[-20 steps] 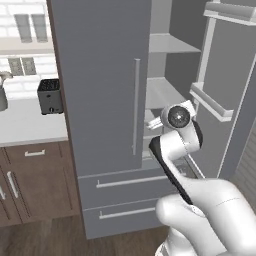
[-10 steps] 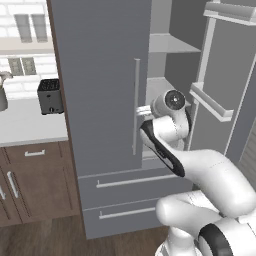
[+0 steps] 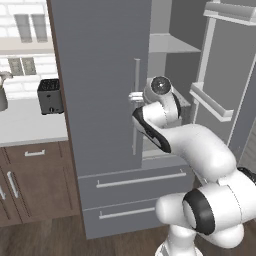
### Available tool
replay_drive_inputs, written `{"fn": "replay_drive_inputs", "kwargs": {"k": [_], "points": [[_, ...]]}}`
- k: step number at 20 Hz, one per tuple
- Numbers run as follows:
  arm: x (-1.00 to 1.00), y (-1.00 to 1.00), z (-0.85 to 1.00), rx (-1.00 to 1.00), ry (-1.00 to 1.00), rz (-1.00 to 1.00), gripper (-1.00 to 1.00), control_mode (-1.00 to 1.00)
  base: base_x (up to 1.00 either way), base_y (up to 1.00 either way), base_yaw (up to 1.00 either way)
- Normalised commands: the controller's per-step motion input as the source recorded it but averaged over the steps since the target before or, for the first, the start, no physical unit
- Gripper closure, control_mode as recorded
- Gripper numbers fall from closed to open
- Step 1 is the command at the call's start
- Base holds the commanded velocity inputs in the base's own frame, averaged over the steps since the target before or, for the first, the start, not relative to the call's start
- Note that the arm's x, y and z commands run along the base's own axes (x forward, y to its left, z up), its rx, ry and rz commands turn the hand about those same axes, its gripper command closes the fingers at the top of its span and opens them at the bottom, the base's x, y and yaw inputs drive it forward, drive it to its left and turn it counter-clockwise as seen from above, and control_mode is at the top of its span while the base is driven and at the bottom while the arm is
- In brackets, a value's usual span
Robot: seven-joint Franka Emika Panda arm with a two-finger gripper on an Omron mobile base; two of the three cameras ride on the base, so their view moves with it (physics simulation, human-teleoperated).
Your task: Take the strawberry from the fridge and place it on top of the pancake, located on the dining counter.
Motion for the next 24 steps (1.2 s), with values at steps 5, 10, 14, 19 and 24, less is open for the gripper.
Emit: {"fn": "replay_drive_inputs", "kwargs": {"k": [5, 10, 14, 19, 24], "points": [[0.50, 0.30, 0.13, 0.10, 0.08, 0.00, -1.00, -1.00, 0.00, 0.00, 0.00], [0.23, 0.05, 0.02, 0.02, -0.04, 0.00, -1.00, -1.00, 0.00, 0.00, 0.00], [0.25, 0.03, 0.00, -0.07, -0.16, 0.00, -1.00, -1.00, 0.00, 0.00, 0.00], [0.30, 0.00, 0.00, -0.03, -0.12, 0.00, -1.00, -1.00, 0.00, 0.00, 0.00], [0.67, 0.04, 0.00, 0.00, 0.04, 0.00, -1.00, -1.00, 0.00, 0.00, 0.00]]}}
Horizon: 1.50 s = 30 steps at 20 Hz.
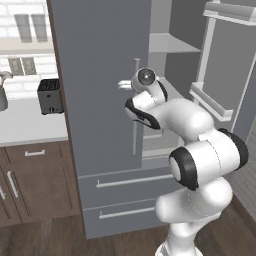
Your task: Take the strawberry from the fridge and place it on top of the pancake, located on the dining counter.
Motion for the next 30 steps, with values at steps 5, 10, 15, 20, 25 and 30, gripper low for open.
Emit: {"fn": "replay_drive_inputs", "kwargs": {"k": [5, 10, 15, 20, 25, 30], "points": [[0.56, 0.07, 0.00, 0.00, 0.00, 0.00, -1.00, -1.00, 0.00, 0.00, 0.00], [0.73, 0.05, -0.06, 0.00, 0.00, 0.00, -1.00, -1.00, 0.00, 0.00, 0.00], [0.91, 0.06, -0.04, 0.00, 0.02, 0.00, 1.00, -1.00, 0.00, 0.00, 0.00], [0.08, 0.32, 0.01, 0.00, 0.00, 0.00, 1.00, -1.00, 0.00, 0.00, 0.00], [-0.61, 0.59, 0.02, 0.00, 0.00, -0.03, 1.00, -1.00, 0.00, 0.00, 0.00], [-0.68, 0.76, 0.00, 0.00, 0.00, -0.08, 1.00, -1.00, 0.00, 0.00, 0.00]]}}
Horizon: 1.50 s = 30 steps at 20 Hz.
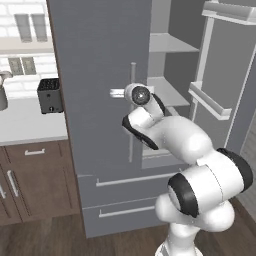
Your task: Take the strawberry from the fridge and place it on top of the pancake, located on the dining counter.
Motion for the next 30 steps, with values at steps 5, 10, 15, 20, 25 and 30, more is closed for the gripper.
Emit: {"fn": "replay_drive_inputs", "kwargs": {"k": [5, 10, 15, 20, 25, 30], "points": [[-0.69, 0.89, 0.00, 0.00, 0.00, -0.15, 1.00, -1.00, 0.00, 0.00, 0.00], [-0.46, 0.98, 0.00, 0.00, 0.02, -0.18, -1.00, -1.00, 0.00, 0.00, 0.00], [-0.44, 0.51, -0.01, 0.02, -0.01, -0.09, -1.00, -1.00, 0.00, 0.00, 0.00], [-0.98, -0.31, 0.08, 0.20, -0.11, 0.00, -1.00, -1.00, 0.00, 0.00, 0.00], [-1.00, -0.58, 0.34, 0.30, -0.18, 0.00, -1.00, -1.00, 0.00, 0.00, 0.00], [-0.58, -0.85, 0.25, 0.36, -0.06, 0.03, -1.00, -1.00, 0.00, 0.00, 0.00]]}}
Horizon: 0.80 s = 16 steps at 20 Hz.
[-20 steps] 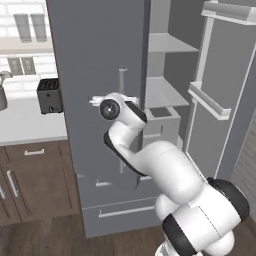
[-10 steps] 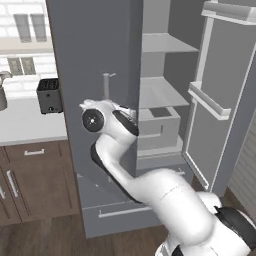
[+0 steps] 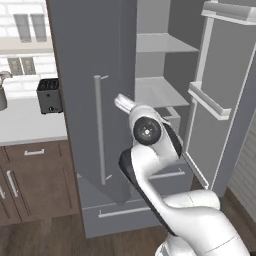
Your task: Take the strawberry from the fridge and place it on top of the pancake, located on the dining counter.
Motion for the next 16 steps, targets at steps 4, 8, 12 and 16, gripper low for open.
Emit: {"fn": "replay_drive_inputs", "kwargs": {"k": [4, 8, 12, 16], "points": [[-0.01, -1.00, -0.01, 0.40, 0.02, 0.23, -1.00, -1.00, 0.00, 0.00, 0.00], [0.34, -0.82, -0.04, 0.44, 0.03, 0.28, -1.00, -1.00, 0.00, 0.00, 0.00], [0.56, -0.27, -0.01, 0.29, 0.01, 0.26, -1.00, -1.00, 0.00, 0.00, 0.00], [0.78, 0.00, -0.16, 0.17, 0.07, 0.23, -1.00, -1.00, 0.00, 0.00, 0.00]]}}
